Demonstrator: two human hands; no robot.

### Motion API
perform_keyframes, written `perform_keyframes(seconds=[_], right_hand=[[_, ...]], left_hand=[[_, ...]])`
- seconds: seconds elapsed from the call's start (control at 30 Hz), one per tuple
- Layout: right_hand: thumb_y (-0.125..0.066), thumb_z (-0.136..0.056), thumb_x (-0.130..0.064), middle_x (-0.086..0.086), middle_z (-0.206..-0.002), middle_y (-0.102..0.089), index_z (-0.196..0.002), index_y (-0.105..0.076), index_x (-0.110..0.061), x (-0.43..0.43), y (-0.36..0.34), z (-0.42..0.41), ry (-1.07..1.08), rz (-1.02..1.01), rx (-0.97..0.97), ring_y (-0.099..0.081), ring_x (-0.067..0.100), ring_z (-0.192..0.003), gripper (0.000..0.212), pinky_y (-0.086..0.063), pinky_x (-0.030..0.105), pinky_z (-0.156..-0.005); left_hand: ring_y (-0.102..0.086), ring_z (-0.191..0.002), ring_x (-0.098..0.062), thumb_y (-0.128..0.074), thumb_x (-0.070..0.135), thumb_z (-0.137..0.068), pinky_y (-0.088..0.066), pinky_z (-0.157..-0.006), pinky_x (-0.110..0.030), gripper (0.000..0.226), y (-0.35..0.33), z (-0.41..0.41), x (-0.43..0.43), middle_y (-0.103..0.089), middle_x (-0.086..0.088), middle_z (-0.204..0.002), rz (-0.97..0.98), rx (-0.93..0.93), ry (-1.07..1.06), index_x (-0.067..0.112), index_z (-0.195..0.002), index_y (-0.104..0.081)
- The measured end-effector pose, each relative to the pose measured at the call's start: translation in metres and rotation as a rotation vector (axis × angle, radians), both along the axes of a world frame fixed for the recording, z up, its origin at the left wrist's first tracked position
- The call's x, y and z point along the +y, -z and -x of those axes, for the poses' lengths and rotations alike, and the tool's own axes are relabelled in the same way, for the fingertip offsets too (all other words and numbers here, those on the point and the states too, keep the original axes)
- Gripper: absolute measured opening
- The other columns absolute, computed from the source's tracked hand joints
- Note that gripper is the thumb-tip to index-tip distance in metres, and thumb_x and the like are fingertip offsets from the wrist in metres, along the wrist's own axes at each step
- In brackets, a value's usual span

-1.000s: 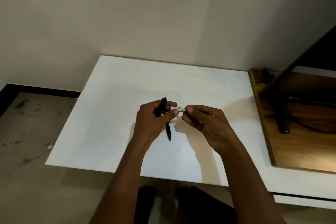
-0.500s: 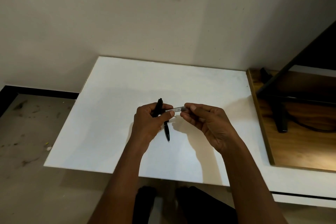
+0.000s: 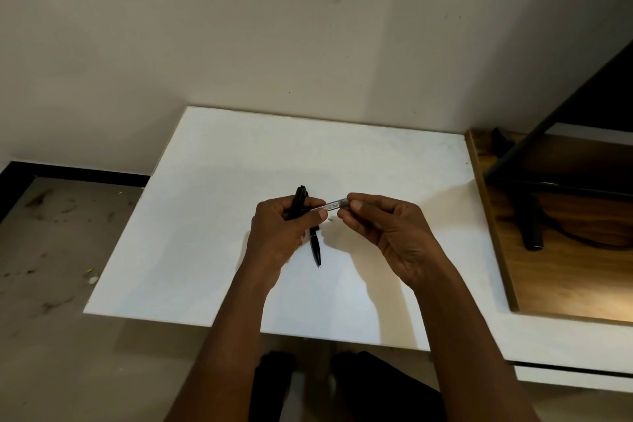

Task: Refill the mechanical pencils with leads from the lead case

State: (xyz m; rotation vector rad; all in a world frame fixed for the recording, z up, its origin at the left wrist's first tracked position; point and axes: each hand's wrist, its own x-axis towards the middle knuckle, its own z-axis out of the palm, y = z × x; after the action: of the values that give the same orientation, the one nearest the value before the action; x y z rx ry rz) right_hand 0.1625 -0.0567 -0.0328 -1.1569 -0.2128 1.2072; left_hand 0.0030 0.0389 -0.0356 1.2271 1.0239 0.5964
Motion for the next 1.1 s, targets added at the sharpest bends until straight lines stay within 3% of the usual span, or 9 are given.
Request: perform_keyframes(seconds=[0.13, 0.33, 0.47, 0.63, 0.8, 0.93, 1.1], right_hand=[[-0.081, -0.070, -0.006, 0.023, -0.099, -0.077, -0.090, -0.079, 0.003, 0.002, 0.001, 0.002, 0.008, 0.005, -0.011, -0.077, 0.031, -0.088, 0.022, -0.061, 0.026, -0.078], [-0.080, -0.072, -0.009, 0.023, -0.095, -0.077, -0.089, -0.078, 0.002, 0.001, -0.002, 0.002, 0.041, 0.005, -0.027, -0.077, 0.030, -0.085, 0.020, -0.061, 0.026, -0.076], [-0.075, -0.084, -0.010, 0.023, -0.089, -0.077, -0.093, -0.072, 0.004, 0.001, -0.006, 0.003, 0.083, 0.026, -0.054, -0.077, 0.031, -0.082, 0.017, -0.061, 0.027, -0.072], [-0.069, -0.094, -0.017, 0.017, -0.084, -0.078, -0.095, -0.069, 0.001, 0.001, -0.011, 0.005, 0.120, 0.058, -0.195, -0.078, 0.030, -0.080, 0.018, -0.060, 0.026, -0.066], [-0.065, -0.097, -0.022, 0.011, -0.086, -0.078, -0.096, -0.068, -0.001, 0.001, -0.014, 0.004, 0.174, 0.050, -0.250, -0.077, 0.030, -0.084, 0.021, -0.061, 0.028, -0.071], [-0.064, -0.098, -0.024, 0.012, -0.091, -0.078, -0.099, -0.066, -0.001, 0.000, -0.013, 0.001, 0.253, 0.056, -0.167, -0.077, 0.030, -0.088, 0.023, -0.062, 0.029, -0.071], [-0.065, -0.097, -0.029, 0.013, -0.106, -0.078, -0.095, -0.065, -0.009, -0.001, -0.011, -0.001, 0.145, 0.054, 0.013, -0.076, 0.028, -0.097, 0.019, -0.062, 0.032, -0.068]], left_hand=[[-0.051, -0.036, 0.002, -0.078, 0.007, -0.082, -0.035, -0.040, -0.005, 0.014, 0.000, 0.000, 0.000, -0.055, 0.017, -0.044, -0.007, 0.002, 0.003, 0.008, -0.096, -0.078], [-0.043, -0.037, -0.002, -0.081, 0.013, -0.079, -0.034, -0.040, -0.011, 0.012, 0.002, 0.001, 0.001, -0.058, 0.013, -0.049, 0.001, 0.007, 0.029, 0.015, -0.091, -0.080], [-0.041, -0.038, -0.007, -0.084, 0.014, -0.076, -0.034, -0.039, -0.015, 0.009, 0.003, 0.001, 0.002, -0.066, 0.000, -0.062, 0.033, -0.007, 0.064, 0.019, -0.084, -0.080], [-0.048, -0.040, -0.006, -0.084, 0.024, -0.076, -0.038, -0.041, -0.017, 0.011, 0.003, 0.001, 0.001, -0.075, -0.004, -0.074, 0.024, 0.024, 0.110, 0.023, -0.085, -0.078], [-0.045, -0.042, -0.010, -0.080, 0.030, -0.081, -0.041, -0.044, -0.019, 0.008, 0.002, 0.000, 0.000, -0.080, -0.003, -0.086, 0.045, 0.020, 0.126, 0.027, -0.084, -0.074], [-0.046, -0.042, -0.009, -0.080, 0.023, -0.082, -0.040, -0.044, -0.018, 0.006, 0.002, -0.002, -0.001, -0.078, 0.001, -0.081, 0.060, 0.015, 0.102, 0.026, -0.080, -0.075], [-0.046, -0.040, -0.001, -0.084, 0.021, -0.078, -0.033, -0.042, -0.011, 0.007, 0.005, -0.007, -0.006, -0.058, 0.015, -0.054, 0.075, 0.052, 0.009, 0.019, -0.083, -0.080]])
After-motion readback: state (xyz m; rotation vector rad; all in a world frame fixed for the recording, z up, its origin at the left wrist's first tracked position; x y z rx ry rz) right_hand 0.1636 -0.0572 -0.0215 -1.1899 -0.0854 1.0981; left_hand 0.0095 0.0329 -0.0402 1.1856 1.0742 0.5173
